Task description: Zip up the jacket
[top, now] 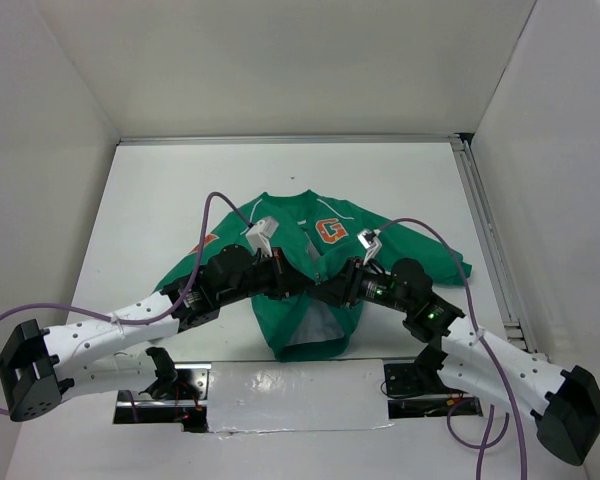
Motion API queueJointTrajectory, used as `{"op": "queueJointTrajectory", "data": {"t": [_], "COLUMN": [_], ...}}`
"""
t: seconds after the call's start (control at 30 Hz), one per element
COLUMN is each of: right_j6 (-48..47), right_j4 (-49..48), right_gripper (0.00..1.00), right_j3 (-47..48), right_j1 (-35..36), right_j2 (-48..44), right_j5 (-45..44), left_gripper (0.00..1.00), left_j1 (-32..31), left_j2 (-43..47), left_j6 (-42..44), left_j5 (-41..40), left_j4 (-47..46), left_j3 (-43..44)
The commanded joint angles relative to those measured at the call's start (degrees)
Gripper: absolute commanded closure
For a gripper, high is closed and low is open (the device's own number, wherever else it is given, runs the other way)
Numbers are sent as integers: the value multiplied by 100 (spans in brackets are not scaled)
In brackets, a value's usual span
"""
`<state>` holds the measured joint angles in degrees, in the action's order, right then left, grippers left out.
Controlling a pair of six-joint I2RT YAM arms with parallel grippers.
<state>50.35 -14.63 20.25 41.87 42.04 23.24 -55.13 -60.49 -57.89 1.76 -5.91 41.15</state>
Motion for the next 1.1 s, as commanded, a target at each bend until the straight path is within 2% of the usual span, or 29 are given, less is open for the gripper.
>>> {"op": "queueJointTrajectory", "data": {"t": [0.0,0.03,0.37,0.43,0.5,0.77,1.07], "right_j6": [89,89,28,19,-16,54,-86], "right_j4": [-356,-330,250,285,356,1013,2474], "right_gripper": [48,52,60,65,76,98,100], "right_j3": [93,67,146,181,207,427,1472], "right_j1": [41,32,41,32,32,32,32], "right_j2": [-240,-275,-495,-469,-408,-355,189], "right_j5": [-232,-259,-532,-523,-479,-479,-93], "left_gripper": [100,100,100,100,100,100,100], "left_j1": [11,11,11,11,11,20,11], "left_j2": [143,117,72,72,55,-15,-516], "left_j6": [-118,-117,-91,-91,-100,31,602], "left_j5": [35,26,-26,-44,-53,-141,-149], "left_j4": [-314,-323,-217,-226,-217,-138,257], "left_j3": [157,157,139,139,148,183,456]}}
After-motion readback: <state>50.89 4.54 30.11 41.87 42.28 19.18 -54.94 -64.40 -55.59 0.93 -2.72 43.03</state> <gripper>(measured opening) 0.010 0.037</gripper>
